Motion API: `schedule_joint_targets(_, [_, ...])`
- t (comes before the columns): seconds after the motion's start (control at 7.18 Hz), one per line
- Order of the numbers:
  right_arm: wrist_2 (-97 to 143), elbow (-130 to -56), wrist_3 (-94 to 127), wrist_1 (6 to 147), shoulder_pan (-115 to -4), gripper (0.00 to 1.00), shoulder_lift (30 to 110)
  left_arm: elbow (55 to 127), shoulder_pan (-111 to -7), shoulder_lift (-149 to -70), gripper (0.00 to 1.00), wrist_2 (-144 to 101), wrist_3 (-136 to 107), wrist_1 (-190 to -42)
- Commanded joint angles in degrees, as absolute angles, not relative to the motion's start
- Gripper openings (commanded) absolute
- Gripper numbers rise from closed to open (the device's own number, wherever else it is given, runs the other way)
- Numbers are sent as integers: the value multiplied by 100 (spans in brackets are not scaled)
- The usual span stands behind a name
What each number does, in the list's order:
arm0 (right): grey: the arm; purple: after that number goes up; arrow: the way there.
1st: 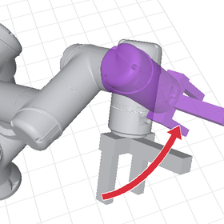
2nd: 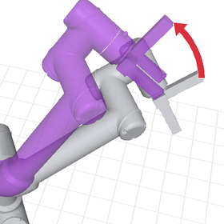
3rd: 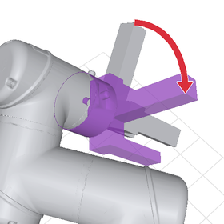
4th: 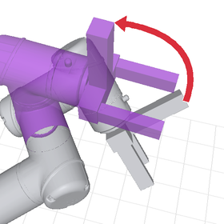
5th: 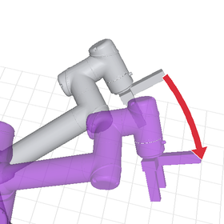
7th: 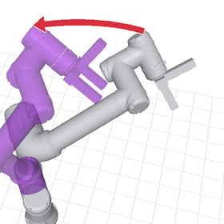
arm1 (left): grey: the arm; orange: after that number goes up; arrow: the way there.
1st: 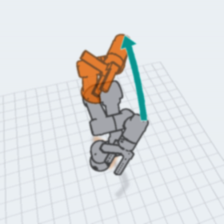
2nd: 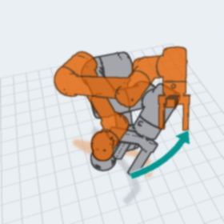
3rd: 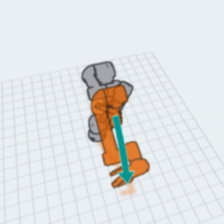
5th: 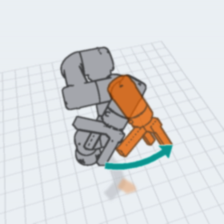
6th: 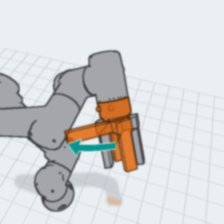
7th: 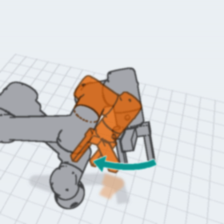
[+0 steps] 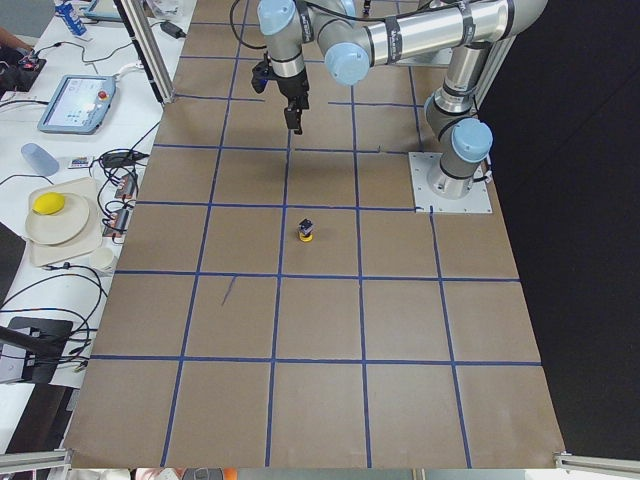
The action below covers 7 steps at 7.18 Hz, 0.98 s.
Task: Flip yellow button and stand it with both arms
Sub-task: 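Move the left gripper down over the yellow button lying on its side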
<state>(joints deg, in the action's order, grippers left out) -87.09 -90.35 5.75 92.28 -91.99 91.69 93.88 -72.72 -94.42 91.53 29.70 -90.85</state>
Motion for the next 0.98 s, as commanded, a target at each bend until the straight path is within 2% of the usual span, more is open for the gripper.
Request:
schedule_joint_targets(0.0, [-8719, -9044, 571, 9220, -9193, 100, 9176, 10025, -6779, -9667, 99, 9324, 4272, -7734])
schedule_joint_targets(0.28, [-8719, -9044, 580, 9229, -9202, 100, 9176, 10501, -6156, -9983, 99, 9431, 5689, -6281])
schedule_joint_targets(0.56, [-8684, -9044, 580, 9237, -9220, 100, 9167, 10564, -5575, -10238, 99, 9317, 6570, -6179])
schedule_joint_targets(0.84, [-8684, -9061, 598, 9229, -9229, 100, 9184, 10940, -5213, -10344, 99, 8860, 6845, -6126])
